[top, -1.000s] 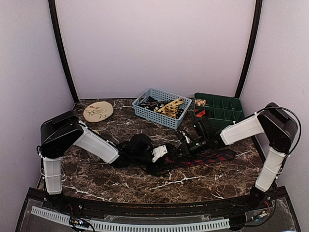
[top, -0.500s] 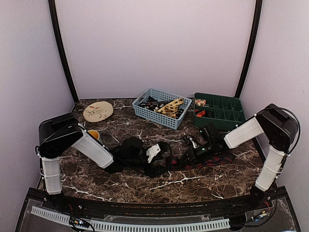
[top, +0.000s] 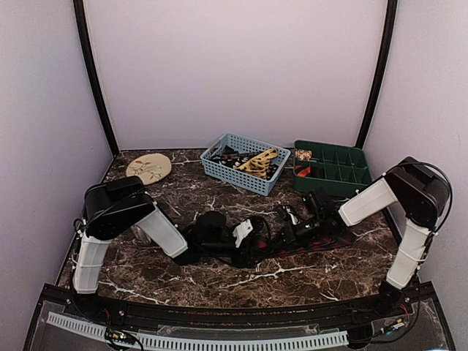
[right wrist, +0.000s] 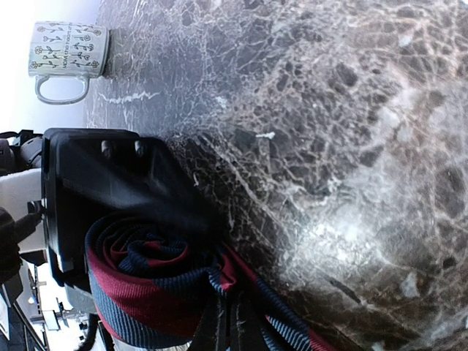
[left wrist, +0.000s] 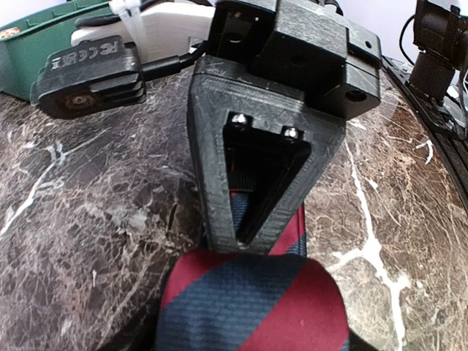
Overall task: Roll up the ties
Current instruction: Roll the tie at the center of the board.
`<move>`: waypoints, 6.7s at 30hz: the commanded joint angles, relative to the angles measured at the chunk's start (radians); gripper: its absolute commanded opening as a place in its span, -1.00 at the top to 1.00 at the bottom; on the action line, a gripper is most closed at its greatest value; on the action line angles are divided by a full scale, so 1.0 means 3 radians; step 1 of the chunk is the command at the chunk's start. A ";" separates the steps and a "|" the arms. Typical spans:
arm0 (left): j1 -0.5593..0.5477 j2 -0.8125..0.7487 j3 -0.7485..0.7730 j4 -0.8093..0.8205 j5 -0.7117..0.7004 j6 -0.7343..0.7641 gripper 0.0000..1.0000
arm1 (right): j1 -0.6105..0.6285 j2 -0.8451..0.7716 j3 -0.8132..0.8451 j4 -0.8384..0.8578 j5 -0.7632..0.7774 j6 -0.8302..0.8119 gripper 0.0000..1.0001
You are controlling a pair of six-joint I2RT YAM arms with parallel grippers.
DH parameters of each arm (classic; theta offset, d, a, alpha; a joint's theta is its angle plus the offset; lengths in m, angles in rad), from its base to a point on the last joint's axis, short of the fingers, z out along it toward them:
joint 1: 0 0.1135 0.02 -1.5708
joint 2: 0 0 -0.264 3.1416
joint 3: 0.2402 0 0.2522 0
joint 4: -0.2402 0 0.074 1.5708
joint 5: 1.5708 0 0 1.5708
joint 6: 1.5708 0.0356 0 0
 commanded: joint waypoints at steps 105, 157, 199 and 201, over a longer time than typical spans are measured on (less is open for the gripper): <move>-0.0223 -0.0189 -0.0183 -0.0457 -0.0369 0.0467 -0.32 | 0.0018 0.0168 -0.0313 -0.0099 0.0189 0.0045 1.00; 0.0064 -0.0539 0.0247 -0.2895 -0.0210 0.0947 0.56 | 0.0255 -0.0230 0.0196 0.0199 -0.0194 0.0622 0.18; -0.0026 -0.0188 -0.0268 0.0475 -0.0263 -0.0255 -0.51 | 0.0001 0.0308 -0.0049 -0.0035 0.0087 0.0125 1.00; -0.0038 -0.0120 -0.0166 0.0446 -0.0315 -0.0220 -0.49 | 0.0002 0.0315 -0.0054 -0.0030 0.0079 0.0122 1.00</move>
